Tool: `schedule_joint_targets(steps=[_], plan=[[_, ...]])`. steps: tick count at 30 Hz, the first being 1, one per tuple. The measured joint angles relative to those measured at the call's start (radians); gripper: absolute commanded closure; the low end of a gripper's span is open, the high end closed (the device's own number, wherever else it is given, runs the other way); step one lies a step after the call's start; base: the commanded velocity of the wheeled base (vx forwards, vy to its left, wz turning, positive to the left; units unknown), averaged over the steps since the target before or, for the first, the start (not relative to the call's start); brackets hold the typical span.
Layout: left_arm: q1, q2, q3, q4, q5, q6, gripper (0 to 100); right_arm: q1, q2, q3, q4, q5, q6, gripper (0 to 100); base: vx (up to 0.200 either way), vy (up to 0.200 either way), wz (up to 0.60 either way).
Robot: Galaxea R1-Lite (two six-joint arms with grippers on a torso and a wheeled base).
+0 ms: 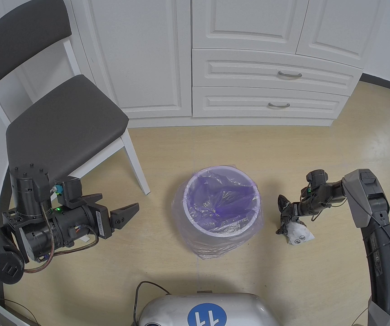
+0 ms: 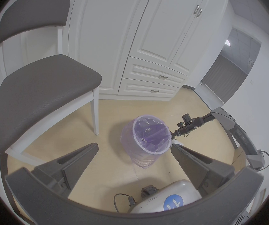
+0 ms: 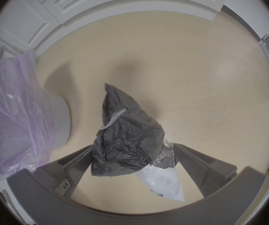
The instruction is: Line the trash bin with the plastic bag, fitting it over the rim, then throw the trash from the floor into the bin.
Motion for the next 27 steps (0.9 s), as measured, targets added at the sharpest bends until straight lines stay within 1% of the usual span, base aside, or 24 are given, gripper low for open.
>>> schedule_joint_targets(steps=[14,20,26,27], plan=[[-0.049,0.000,0.012,-0.004,0.003,0.000,0,-0.002,0.061,-0.003,-0.037,-0.008,-0.002,0,0.000,0.000,0.00],[-0.065,0.015,0.023,-0.062,0.010,0.000,0,0.000,0.078,-0.004,-0.089,-0.011,-0.001,0,0.000,0.000,0.00],[-0.068,0.036,0.045,-0.117,0.012,0.012,0,0.000,0.091,-0.003,-0.100,-0.011,-0.002,0,0.000,0.000,0.00],[-0.068,0.038,0.047,-0.117,0.012,0.016,0,0.000,0.093,-0.003,-0.100,-0.012,-0.003,100,0.000,0.000,0.00]])
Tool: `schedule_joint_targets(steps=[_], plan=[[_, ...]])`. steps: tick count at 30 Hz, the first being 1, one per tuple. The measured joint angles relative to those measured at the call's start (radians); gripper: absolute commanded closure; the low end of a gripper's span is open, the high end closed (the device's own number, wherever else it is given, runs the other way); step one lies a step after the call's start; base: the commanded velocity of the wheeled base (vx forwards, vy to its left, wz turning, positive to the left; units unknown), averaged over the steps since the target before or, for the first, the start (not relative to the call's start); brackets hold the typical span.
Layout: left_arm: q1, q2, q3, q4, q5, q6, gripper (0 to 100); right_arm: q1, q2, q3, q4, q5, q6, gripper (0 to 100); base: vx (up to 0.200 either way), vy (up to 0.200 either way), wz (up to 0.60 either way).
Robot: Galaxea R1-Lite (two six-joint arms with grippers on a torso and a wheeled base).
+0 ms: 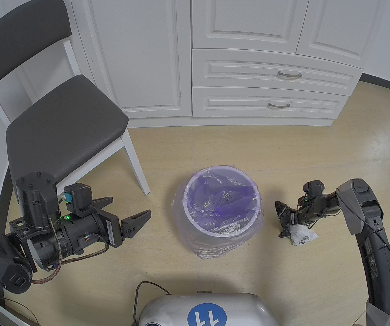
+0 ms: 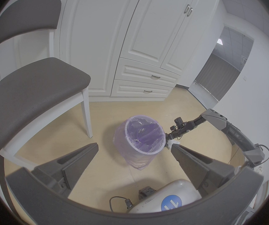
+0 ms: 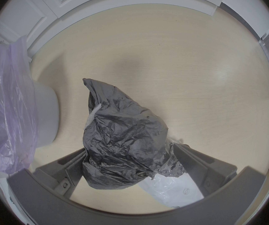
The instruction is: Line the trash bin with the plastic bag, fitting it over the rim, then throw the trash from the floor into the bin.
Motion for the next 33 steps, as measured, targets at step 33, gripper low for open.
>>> schedule_joint_targets(steps=[33], plan=[[0.001,-0.004,0.008,-0.002,0.001,0.006,0,0.019,-0.060,0.210,-0.296,-0.048,0.035,100,0.000,0.000,0.00]])
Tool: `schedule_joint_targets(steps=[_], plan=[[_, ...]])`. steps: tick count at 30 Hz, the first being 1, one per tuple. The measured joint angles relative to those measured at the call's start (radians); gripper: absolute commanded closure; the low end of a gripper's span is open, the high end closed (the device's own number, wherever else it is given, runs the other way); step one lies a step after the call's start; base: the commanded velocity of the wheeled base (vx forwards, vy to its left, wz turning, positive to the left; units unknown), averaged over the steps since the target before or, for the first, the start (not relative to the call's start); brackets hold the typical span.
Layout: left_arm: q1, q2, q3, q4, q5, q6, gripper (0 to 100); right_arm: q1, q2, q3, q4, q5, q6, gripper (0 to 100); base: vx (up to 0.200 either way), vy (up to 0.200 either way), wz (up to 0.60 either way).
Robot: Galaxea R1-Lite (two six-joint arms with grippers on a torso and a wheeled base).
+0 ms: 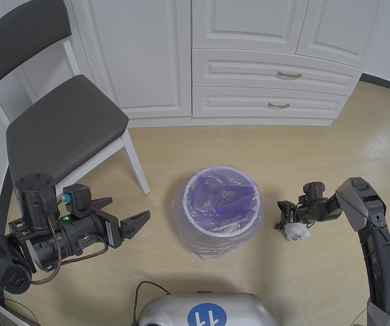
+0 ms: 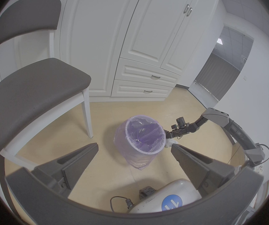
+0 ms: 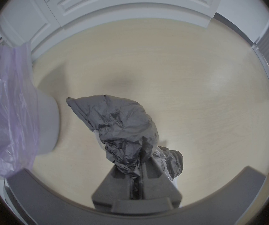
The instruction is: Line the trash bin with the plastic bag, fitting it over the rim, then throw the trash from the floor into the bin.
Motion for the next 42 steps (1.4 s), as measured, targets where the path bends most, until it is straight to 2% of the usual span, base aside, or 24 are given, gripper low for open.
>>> schedule_joint_targets(steps=[6,19,36,42], plan=[[-0.009,-0.013,0.004,-0.001,0.030,0.001,0,0.010,-0.049,0.122,-0.206,-0.012,0.068,100,0.000,0.000,0.00],[-0.027,-0.030,0.004,-0.001,0.063,0.002,0,0.016,-0.139,0.410,-0.593,0.001,0.099,100,0.000,0.000,0.00],[-0.033,-0.035,0.006,-0.001,0.064,0.001,0,0.025,-0.162,0.442,-0.581,0.003,0.101,100,0.000,0.000,0.00],[-0.037,-0.035,0.007,0.000,0.063,0.001,0,0.027,-0.162,0.443,-0.584,0.006,0.131,100,0.000,0.000,0.00]])
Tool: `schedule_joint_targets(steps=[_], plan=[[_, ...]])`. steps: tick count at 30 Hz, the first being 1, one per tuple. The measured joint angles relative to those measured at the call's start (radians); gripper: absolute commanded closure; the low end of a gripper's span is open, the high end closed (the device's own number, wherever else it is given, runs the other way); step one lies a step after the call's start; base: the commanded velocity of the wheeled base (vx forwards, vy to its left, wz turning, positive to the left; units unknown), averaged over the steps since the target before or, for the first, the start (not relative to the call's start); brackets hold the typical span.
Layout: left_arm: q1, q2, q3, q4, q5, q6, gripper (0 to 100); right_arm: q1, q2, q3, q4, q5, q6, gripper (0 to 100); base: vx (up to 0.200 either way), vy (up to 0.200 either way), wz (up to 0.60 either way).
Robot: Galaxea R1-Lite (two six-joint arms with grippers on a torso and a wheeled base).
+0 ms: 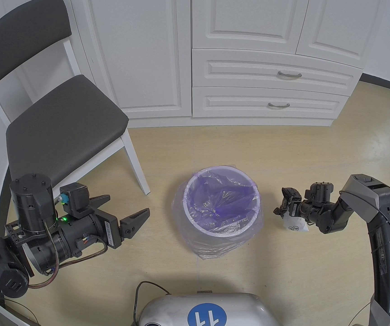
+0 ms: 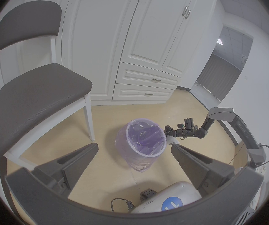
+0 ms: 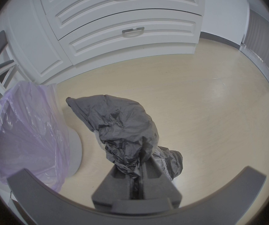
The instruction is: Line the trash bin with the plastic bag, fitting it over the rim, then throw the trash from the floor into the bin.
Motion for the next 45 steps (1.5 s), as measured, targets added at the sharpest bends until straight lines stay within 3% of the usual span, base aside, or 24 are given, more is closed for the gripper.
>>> schedule_joint_targets(steps=[13,21,45], plan=[[0.004,-0.004,-0.002,0.000,0.002,0.002,0,0.013,0.000,0.001,-0.010,-0.003,0.025,100,0.000,0.000,0.00],[0.009,-0.027,-0.005,0.000,0.002,0.001,0,0.005,-0.004,0.034,-0.106,-0.007,-0.071,100,0.000,0.000,0.00],[0.085,-0.077,-0.007,0.000,0.035,0.095,0,0.005,-0.339,0.293,-0.106,-0.004,-0.158,100,0.000,0.000,0.00]])
